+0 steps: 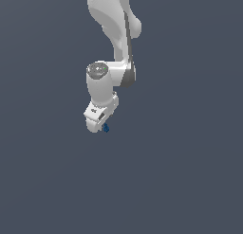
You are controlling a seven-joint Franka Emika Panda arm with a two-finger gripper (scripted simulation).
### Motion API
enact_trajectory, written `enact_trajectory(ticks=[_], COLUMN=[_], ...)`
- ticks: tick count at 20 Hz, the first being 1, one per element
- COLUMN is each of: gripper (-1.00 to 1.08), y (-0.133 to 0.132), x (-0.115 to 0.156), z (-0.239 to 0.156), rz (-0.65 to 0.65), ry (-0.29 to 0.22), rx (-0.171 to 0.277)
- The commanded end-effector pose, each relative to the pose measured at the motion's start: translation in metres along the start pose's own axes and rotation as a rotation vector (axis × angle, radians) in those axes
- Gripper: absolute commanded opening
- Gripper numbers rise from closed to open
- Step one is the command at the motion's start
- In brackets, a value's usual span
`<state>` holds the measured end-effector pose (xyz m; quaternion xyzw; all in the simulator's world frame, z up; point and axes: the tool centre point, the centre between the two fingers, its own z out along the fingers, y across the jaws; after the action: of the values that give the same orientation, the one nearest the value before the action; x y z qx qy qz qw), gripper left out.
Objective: Pick up the object and move it to a goal position.
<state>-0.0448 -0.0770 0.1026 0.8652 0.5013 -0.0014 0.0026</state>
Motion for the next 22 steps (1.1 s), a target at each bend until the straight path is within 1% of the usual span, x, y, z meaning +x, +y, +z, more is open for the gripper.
enact_trajectory(ticks=[1, 10, 18, 22], gripper=[1.0, 1.0, 1.0, 1.0], y=[-0.001, -0.004, -0.005, -0.005], x=[-0.003, -0.01, -0.011, -0.011], z=[0.003, 0.009, 0.011, 0.022], rz=[-0.051, -0.156, -0.167, -0.169], ry=[0.001, 0.005, 0.005, 0.005], rx=[0.001, 0.002, 0.003, 0.003])
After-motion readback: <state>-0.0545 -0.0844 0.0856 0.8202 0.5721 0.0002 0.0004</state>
